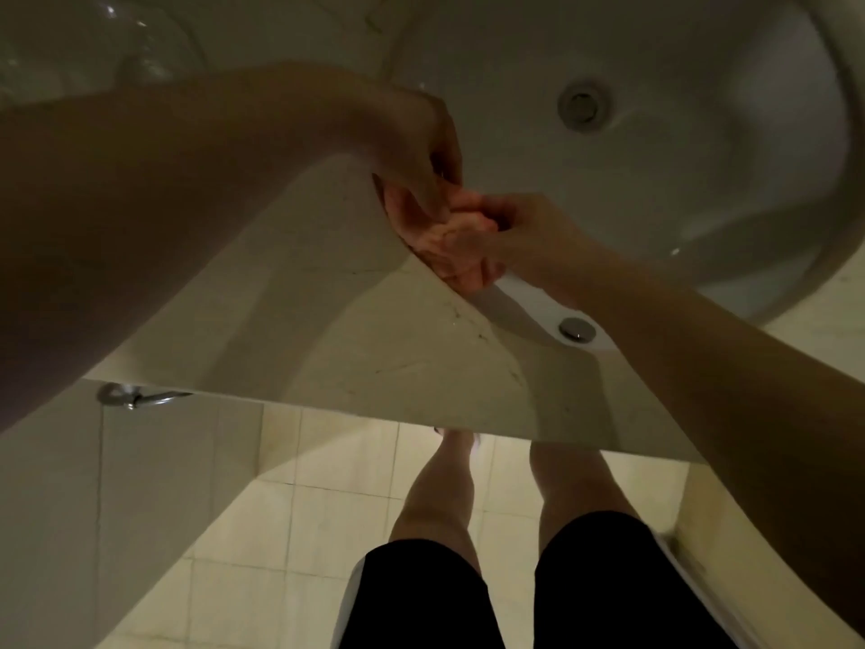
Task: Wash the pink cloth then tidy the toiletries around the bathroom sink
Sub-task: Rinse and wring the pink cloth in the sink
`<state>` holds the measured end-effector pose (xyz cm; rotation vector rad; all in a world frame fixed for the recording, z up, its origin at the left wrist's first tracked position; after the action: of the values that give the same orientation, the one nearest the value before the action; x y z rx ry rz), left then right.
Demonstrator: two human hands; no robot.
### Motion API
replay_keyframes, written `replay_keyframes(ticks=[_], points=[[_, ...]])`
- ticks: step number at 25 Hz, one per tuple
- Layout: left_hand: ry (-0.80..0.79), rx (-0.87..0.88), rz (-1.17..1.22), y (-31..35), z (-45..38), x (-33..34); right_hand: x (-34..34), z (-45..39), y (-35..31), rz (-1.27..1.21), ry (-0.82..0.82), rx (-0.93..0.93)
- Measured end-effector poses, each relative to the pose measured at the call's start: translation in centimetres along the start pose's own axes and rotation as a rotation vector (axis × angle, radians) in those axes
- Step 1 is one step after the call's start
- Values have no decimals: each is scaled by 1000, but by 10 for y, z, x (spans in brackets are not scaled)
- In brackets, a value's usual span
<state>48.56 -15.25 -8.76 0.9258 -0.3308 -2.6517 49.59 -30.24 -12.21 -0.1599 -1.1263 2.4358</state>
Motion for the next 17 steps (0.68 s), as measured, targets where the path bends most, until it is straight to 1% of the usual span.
replay_keyframes(ticks=[3,5,7,9,13,15,17], points=[[-54,38,-61,20,-3,6,-9,21,2,161,62,-27],[-77,83,-13,39,-8,20,-23,44,9,264,88,-4],[-58,131,60,58,-11,33,-37,65,18,316,73,45],[-38,143,109,66,-11,39,-43,73,22,367,83,52],[-10,65,24,42,1,33,-18,51,4,508,168,-47],[-2,10,107,24,4,29,-7,38,-3,510,172,-94],[0,7,160,22,4,31,-12,37,0,484,144,-89]])
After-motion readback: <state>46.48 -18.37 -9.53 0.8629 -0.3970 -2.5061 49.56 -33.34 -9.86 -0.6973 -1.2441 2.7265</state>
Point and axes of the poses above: each hand's wrist, its own z-axis away from the middle knuckle, its own x-axis out of the palm, y = z × x, the point moved 5 cm from there along -z, towards the middle knuckle, and after that the axes turned 8 degrees about -z, right-handed, at the moved point
